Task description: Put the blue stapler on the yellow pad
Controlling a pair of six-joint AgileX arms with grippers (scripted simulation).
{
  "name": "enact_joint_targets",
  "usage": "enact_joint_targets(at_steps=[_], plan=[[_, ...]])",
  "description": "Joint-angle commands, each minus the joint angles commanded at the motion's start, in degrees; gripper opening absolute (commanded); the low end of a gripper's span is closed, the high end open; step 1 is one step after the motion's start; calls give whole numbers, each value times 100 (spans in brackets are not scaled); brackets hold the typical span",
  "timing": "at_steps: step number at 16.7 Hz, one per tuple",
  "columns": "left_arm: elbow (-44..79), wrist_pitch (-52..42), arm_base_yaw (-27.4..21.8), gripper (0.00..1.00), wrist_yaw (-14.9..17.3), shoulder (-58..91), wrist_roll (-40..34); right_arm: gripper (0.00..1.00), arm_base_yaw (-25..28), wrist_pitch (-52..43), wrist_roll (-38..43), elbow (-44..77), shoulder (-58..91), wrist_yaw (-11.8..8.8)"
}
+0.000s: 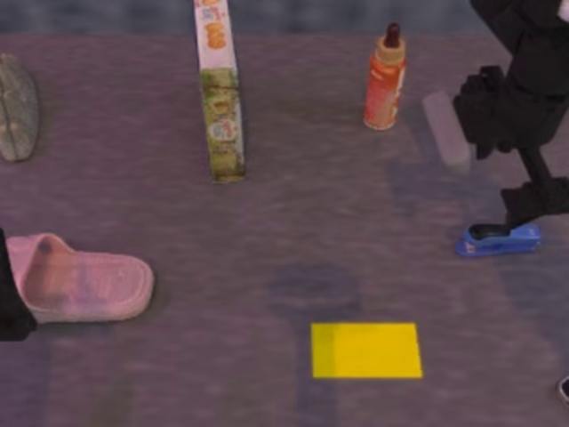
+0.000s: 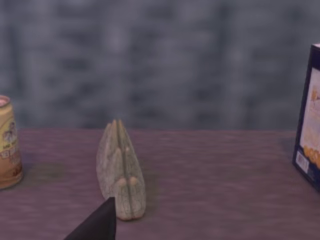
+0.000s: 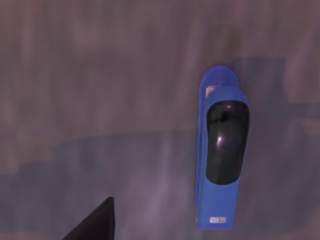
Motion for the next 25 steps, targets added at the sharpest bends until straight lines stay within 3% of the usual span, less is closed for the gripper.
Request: enact_joint_targets(at_steps=[4,11,16,25], plan=[[0,0,0,100,0,0,0,100,-11,238,1,-212,47,0],[0,0,0,100,0,0,0,100,11,1916,25,-1366,515,4],[0,0,0,100,0,0,0,100,14,2049,22,-1478,571,4],[0,0,0,100,0,0,0,32,14,2049,22,-1478,571,4]])
